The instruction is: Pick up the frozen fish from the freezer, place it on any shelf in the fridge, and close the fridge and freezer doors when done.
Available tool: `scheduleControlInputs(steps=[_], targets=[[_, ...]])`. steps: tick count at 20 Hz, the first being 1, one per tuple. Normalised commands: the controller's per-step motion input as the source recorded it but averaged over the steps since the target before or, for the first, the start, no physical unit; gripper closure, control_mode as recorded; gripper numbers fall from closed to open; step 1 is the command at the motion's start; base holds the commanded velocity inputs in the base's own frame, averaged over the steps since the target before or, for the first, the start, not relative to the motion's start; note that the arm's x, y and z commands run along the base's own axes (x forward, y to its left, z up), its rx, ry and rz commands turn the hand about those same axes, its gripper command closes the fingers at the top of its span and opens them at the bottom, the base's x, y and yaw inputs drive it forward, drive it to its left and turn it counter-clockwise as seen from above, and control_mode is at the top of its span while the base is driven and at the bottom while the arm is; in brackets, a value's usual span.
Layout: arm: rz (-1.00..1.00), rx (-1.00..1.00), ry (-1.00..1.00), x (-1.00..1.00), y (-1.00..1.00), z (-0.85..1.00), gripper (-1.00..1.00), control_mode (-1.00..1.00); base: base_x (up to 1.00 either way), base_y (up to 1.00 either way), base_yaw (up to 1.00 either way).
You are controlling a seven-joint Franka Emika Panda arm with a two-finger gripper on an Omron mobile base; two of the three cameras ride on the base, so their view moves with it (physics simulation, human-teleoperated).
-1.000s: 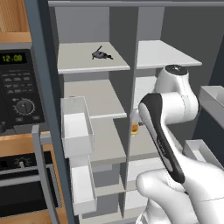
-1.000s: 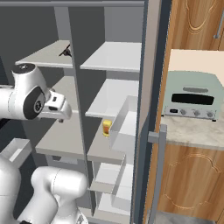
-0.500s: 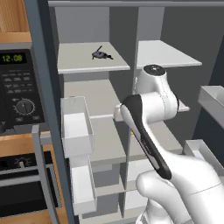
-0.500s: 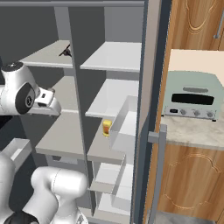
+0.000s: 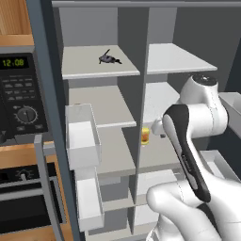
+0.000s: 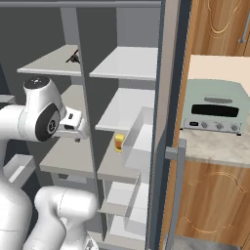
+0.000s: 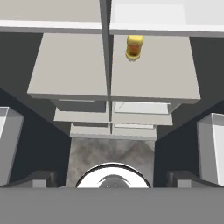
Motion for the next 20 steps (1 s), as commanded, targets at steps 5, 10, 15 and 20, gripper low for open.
scheduleControlInputs(steps=[5,10,15,20], targets=[[0.0,0.0,0.0,0.0,0.0,0.0,-1.0,-1.0,0.0,0.0,0.0],[0.0,0.0,0.0,0.0,0.0,0.0,-1.0,-1.0,0.0,0.0,0.0],[0.0,0.0,0.0,-0.03,0.17,0.0,-1.0,-1.0,0.0,0.0,0.0],[0.0,0.0,0.0,0.0,0.0,0.0,-1.0,1.0,0.02,0.72,0.0]])
